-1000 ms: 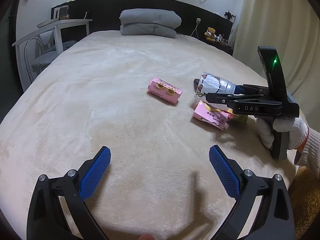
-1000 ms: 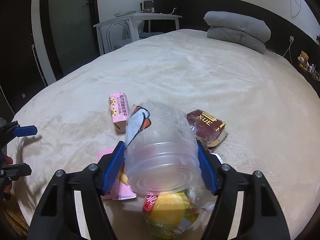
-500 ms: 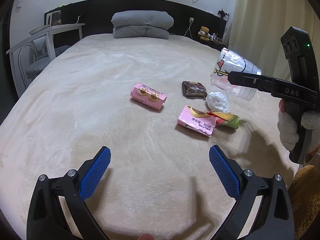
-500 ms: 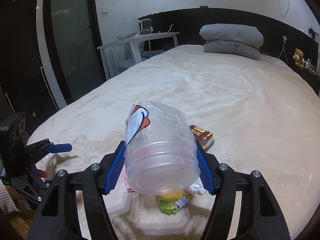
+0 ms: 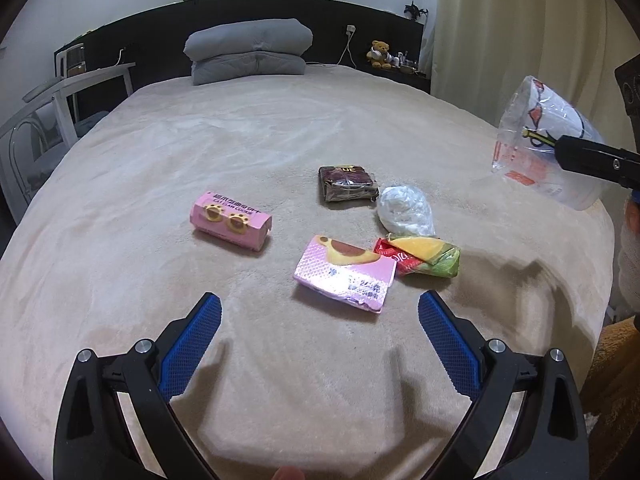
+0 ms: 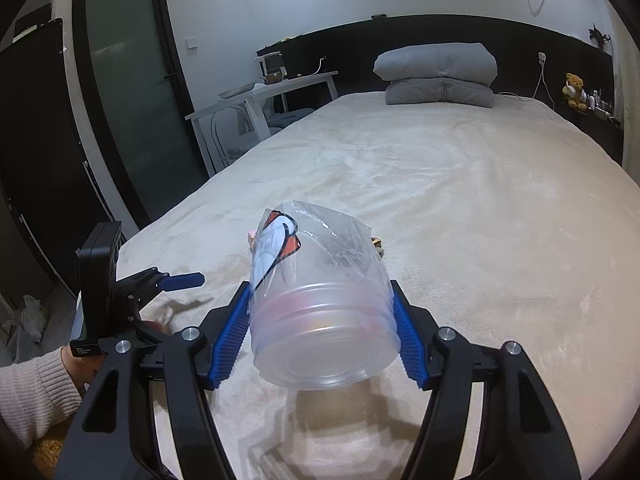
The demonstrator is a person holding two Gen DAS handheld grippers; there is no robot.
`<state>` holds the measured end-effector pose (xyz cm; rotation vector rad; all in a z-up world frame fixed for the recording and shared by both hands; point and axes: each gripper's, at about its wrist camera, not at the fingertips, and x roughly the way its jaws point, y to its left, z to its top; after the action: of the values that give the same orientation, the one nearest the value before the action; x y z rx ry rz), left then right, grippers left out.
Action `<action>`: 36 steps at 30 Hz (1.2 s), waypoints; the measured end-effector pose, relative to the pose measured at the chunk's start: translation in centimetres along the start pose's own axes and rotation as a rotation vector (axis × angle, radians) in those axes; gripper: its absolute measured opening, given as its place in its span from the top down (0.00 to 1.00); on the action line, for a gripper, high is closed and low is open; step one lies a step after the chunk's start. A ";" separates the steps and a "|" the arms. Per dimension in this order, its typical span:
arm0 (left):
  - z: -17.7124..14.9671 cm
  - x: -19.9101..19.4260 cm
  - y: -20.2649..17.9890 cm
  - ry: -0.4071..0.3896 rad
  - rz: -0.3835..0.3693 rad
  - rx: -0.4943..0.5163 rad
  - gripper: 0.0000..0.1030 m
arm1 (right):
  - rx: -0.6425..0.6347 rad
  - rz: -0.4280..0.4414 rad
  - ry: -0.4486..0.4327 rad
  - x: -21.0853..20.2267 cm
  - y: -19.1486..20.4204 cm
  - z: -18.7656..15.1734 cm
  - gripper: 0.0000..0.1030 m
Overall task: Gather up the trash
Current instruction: 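Grasp the clear plastic cup with the right tool while the left tool grasps the pink wrapper, then carry the plastic cup and pink wrapper with both tools down to the trash bag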
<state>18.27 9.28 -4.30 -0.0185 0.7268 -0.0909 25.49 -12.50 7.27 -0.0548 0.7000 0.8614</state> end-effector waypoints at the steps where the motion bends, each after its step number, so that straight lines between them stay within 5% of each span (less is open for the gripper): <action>1: 0.2 0.4 -0.3 0.005 0.000 0.010 0.06 | 0.003 -0.003 0.003 -0.3 -0.2 -0.2 0.36; 21: 1.8 5.2 -1.6 0.082 0.017 0.103 0.07 | 0.014 -0.033 0.027 -3.2 -3.6 -3.0 0.36; 27: 1.9 6.1 -1.9 0.107 0.015 0.121 0.34 | 0.003 -0.044 0.024 -3.7 -3.3 -3.5 0.36; 36: 1.8 5.8 -2.1 0.100 0.023 0.121 0.36 | -0.006 -0.056 0.017 -4.1 -3.3 -3.4 0.36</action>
<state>23.62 6.65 -6.64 0.1106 0.8199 -0.1143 24.15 -18.51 6.24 -0.0871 0.7089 0.8105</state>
